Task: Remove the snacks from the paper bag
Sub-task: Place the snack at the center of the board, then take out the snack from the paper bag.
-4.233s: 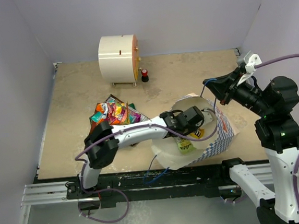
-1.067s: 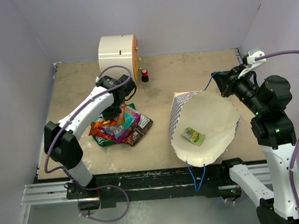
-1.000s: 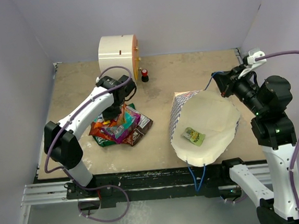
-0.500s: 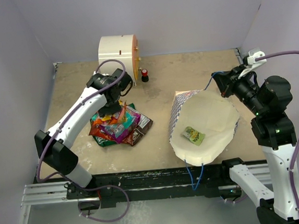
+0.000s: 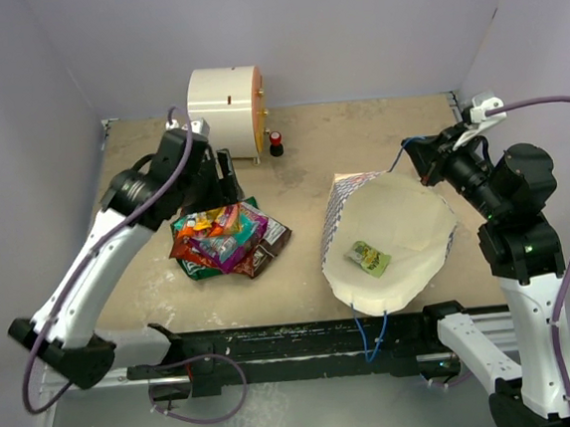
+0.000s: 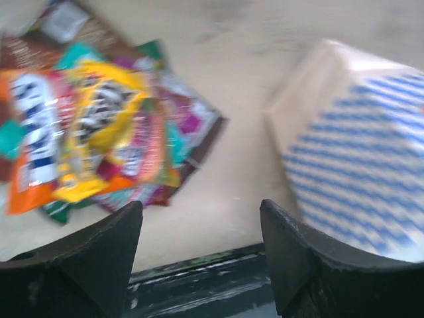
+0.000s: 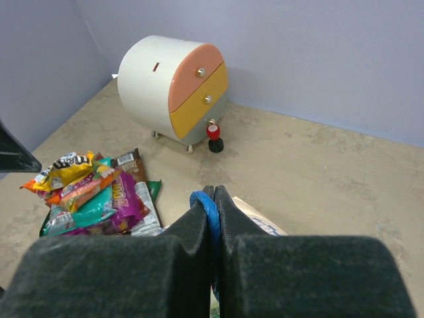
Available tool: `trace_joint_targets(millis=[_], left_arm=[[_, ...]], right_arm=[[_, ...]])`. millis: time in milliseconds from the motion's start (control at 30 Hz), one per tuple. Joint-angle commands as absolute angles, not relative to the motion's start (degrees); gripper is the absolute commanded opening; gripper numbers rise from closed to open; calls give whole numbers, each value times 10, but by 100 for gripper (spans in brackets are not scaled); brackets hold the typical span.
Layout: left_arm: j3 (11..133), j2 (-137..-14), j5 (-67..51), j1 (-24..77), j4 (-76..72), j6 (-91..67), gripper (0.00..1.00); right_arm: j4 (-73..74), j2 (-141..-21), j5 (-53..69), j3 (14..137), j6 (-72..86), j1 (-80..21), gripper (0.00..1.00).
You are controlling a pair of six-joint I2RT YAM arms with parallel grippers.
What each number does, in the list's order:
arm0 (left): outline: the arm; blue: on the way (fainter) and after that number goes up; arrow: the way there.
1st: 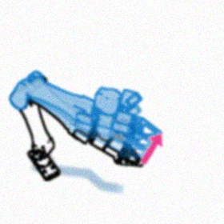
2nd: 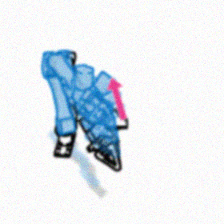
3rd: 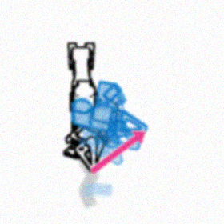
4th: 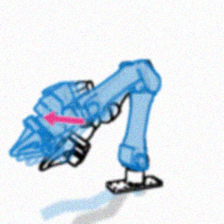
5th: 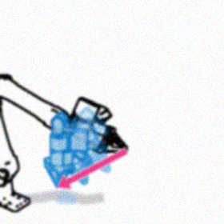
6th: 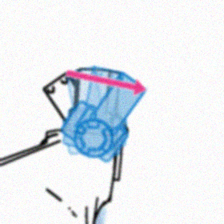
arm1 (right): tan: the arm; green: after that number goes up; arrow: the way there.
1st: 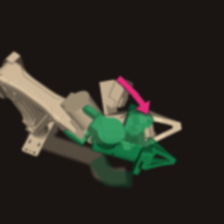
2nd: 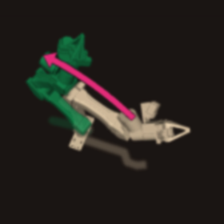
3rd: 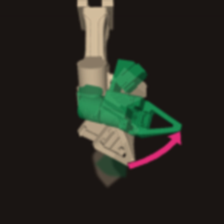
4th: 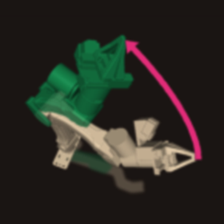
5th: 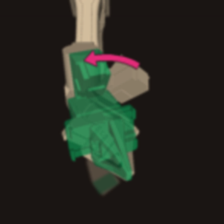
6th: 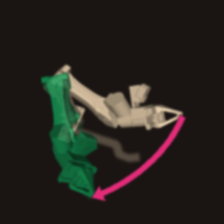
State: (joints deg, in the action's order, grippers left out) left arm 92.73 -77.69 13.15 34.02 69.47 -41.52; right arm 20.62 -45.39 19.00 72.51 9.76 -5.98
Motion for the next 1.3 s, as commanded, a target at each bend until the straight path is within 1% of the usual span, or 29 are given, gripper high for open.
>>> trace_joint_targets(millis=[0,67,133,233,333,433,533,667,767,833,933,1033,1133,1267], left_arm=[[838,-653,-128,355,347,-315,74],[797,-625,-143,407,240,-303,74],[786,-627,-135,475,191,-272,75],[781,-655,-118,574,168,-233,74],[771,-697,-48,692,159,-147,74],[807,-774,28,762,220,-94,71],[839,-837,75,776,246,-101,62],[827,-888,97,778,195,-88,57],[870,-956,133,780,213,-100,54],[889,-995,165,780,217,-106,53],[898,-1047,204,779,205,-109,55],[899,-1088,215,780,188,-113,58],[898,-1119,221,780,166,-118,64],[926,-1164,260,779,185,-146,76]], right_arm=[[159,-457,239,724,103,-60,0],[132,-458,264,719,97,-60,0],[116,-461,306,709,92,-60,0],[114,-469,323,704,111,-60,0],[118,-477,326,712,121,-60,0],[130,-481,326,722,123,-60,0],[141,-477,325,728,122,-61,0],[147,-469,323,725,120,-60,0],[151,-467,322,727,120,-61,0],[154,-467,320,730,120,-60,0],[161,-468,320,737,120,-60,0],[166,-470,323,744,120,-60,0],[165,-472,324,746,121,-60,0],[162,-475,330,748,127,-60,0]])
